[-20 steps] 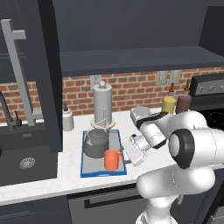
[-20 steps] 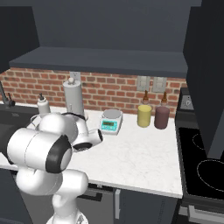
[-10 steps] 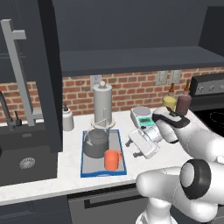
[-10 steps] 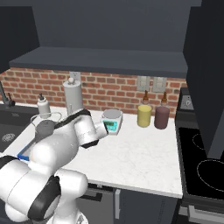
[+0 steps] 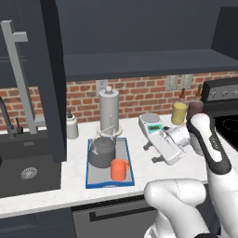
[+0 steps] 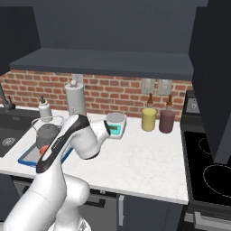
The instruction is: Pick the kettle from the counter and place it on the tray. Then pick the mug from the cabinet and place it on the tray. Then close the cabinet doors.
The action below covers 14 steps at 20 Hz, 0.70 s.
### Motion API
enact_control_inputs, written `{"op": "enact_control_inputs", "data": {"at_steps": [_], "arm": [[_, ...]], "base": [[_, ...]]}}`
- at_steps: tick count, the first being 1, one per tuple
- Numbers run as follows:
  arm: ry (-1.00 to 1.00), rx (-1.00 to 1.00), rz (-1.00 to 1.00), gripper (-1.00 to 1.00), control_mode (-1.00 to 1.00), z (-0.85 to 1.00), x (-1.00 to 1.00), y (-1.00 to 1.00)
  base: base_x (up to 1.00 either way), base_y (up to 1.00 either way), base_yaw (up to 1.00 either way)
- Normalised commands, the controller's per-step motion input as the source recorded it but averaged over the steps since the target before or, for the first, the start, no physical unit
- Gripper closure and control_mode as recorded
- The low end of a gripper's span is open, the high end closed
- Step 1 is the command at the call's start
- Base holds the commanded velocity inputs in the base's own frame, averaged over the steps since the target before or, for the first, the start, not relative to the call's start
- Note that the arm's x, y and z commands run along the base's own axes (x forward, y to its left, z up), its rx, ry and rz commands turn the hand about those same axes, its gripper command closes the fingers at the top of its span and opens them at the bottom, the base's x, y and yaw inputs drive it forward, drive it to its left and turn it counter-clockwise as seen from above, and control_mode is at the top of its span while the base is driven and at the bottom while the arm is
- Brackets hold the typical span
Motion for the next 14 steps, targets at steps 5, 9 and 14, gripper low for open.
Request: {"op": "enact_control_inputs", "data": {"at_steps": [5,9,14], "arm": [[0.01,0.00,-0.18,-1.00,-1.00,0.67,-0.52,0.00],[0.01,0.01,-0.24,-1.00,-1.00,0.55,-0.36,0.00],[0.09,0.00,-0.24,-1.00,-1.00,0.30,-0.13,-0.02]], "base": [[0.00,0.00,0.00],[0.00,0.00,0.00],[0.00,0.00,0.00]]}}
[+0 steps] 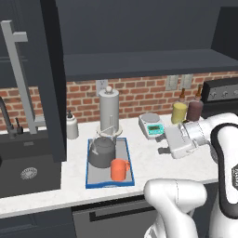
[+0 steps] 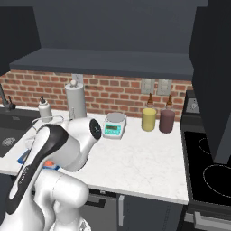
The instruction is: Pick the kettle from the counter and place it on the tray. Then pick the mug from the cabinet and place it on the tray. Then close the cabinet doors.
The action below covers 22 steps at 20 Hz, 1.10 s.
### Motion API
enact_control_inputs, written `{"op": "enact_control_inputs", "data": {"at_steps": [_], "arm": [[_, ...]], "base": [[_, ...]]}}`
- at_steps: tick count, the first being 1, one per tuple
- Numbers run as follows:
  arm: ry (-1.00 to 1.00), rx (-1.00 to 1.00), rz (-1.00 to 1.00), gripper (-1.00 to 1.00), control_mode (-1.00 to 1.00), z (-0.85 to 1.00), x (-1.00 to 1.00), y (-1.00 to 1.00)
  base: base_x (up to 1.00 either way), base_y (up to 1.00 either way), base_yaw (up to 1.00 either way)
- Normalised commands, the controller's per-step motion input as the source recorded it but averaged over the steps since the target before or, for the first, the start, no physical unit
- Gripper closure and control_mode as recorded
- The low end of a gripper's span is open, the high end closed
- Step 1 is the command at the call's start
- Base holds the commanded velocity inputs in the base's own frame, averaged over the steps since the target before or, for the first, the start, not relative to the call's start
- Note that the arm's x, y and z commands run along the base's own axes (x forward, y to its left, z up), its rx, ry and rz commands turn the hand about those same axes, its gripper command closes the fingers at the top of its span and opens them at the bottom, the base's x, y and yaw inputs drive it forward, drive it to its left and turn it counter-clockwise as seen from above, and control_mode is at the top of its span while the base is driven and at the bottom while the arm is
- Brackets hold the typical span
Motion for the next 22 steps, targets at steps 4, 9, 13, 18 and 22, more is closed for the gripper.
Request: {"op": "enact_control_inputs", "data": {"at_steps": [4,9,13,18,22], "arm": [[0.13,0.00,-0.08,-1.00,-1.00,0.01,0.00,-0.22],[0.01,0.00,0.00,-1.00,-1.00,0.00,0.00,-0.02],[0.03,0.00,-0.03,-1.00,-1.00,0.00,0.00,-0.19],[0.03,0.00,-0.12,-1.00,-1.00,0.00,0.00,-0.23],[0.00,0.00,-0.13,-1.00,-1.00,0.00,0.00,-0.26]], "base": [[0.00,0.00,0.00],[0.00,0.00,0.00],[0.00,0.00,0.00],[0.00,0.00,0.00],[0.00,0.00,0.00]]}}
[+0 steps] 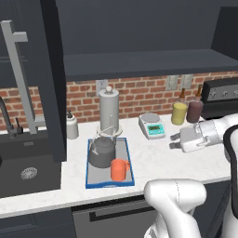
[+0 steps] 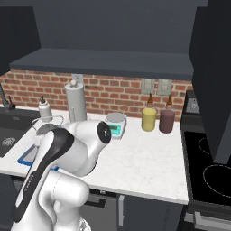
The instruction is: Pick the kettle from the counter and place it on the tray. Then pick the mug from the cabinet and place it on the tray. Then close the cabinet doors.
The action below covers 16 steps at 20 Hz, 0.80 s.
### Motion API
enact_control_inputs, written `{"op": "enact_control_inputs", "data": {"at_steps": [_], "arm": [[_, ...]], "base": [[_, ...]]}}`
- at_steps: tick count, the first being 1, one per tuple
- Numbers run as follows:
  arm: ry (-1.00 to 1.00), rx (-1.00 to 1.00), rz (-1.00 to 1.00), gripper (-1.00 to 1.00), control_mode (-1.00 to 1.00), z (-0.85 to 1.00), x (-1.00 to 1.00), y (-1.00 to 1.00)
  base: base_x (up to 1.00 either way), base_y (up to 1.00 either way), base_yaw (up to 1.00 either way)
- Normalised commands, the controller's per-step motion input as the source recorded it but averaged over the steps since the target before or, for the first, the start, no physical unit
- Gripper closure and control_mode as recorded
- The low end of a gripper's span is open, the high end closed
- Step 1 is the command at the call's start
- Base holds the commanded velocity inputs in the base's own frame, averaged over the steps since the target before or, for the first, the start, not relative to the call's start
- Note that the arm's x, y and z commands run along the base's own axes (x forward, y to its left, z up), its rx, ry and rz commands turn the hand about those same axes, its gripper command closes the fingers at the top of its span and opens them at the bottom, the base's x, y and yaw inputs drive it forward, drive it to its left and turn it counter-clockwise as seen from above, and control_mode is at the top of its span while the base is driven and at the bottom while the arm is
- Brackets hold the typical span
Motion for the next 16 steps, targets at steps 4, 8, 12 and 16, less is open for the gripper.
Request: {"op": "enact_control_inputs", "data": {"at_steps": [4,8,12,16], "arm": [[0.00,0.00,-0.13,-1.00,-1.00,0.00,0.00,-0.33],[0.00,0.00,-0.11,-1.00,-1.00,0.00,0.00,-0.34],[0.00,0.00,-0.08,-1.00,-1.00,0.00,0.00,-0.28],[0.00,0.05,-0.03,-1.00,-1.00,0.00,0.00,-0.33]], "base": [[0.00,0.00,0.00],[0.00,0.00,0.00],[0.00,0.00,0.00],[0.00,0.00,0.00]]}}
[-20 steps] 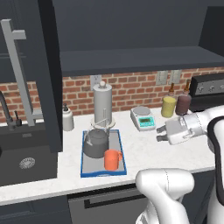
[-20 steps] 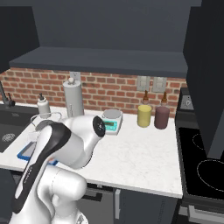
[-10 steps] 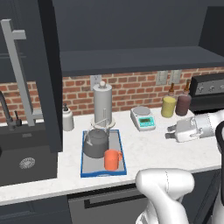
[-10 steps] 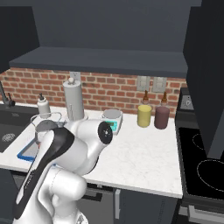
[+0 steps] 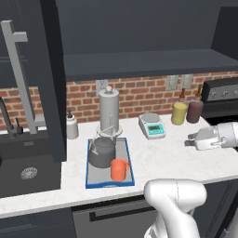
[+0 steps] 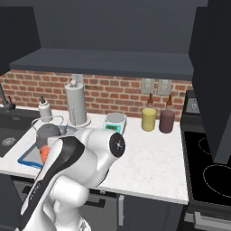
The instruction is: Pick the kettle from the counter and place it on the tray. Then pick the mug from the cabinet and place it on the tray. Then close the cabinet doors.
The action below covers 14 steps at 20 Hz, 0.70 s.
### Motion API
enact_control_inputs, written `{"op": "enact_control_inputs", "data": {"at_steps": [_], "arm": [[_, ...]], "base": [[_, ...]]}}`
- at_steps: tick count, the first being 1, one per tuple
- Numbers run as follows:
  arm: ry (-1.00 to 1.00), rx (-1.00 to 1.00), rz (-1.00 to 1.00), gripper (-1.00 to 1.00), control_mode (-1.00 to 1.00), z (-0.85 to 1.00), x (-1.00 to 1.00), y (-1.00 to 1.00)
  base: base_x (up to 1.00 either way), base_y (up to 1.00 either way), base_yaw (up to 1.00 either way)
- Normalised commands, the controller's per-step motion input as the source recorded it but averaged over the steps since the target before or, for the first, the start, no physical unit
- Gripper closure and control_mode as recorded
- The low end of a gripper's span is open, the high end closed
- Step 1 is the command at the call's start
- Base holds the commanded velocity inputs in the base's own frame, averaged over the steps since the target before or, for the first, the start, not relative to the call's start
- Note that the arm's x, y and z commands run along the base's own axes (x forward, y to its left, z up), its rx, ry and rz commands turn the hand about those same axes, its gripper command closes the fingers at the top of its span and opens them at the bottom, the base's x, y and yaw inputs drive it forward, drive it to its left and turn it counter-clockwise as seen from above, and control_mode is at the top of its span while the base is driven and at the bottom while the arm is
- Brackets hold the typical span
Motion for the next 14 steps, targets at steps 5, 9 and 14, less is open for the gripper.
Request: {"op": "enact_control_inputs", "data": {"at_steps": [5,9,14], "arm": [[0.00,0.14,0.00,-1.00,-1.00,0.00,0.00,-0.34],[0.00,0.20,0.00,-1.00,-1.00,0.00,0.00,-0.36],[0.00,0.19,0.00,-1.00,-1.00,0.00,-0.02,-0.37]], "base": [[0.00,0.00,0.00],[0.00,0.00,0.00],[0.00,0.00,0.00]]}}
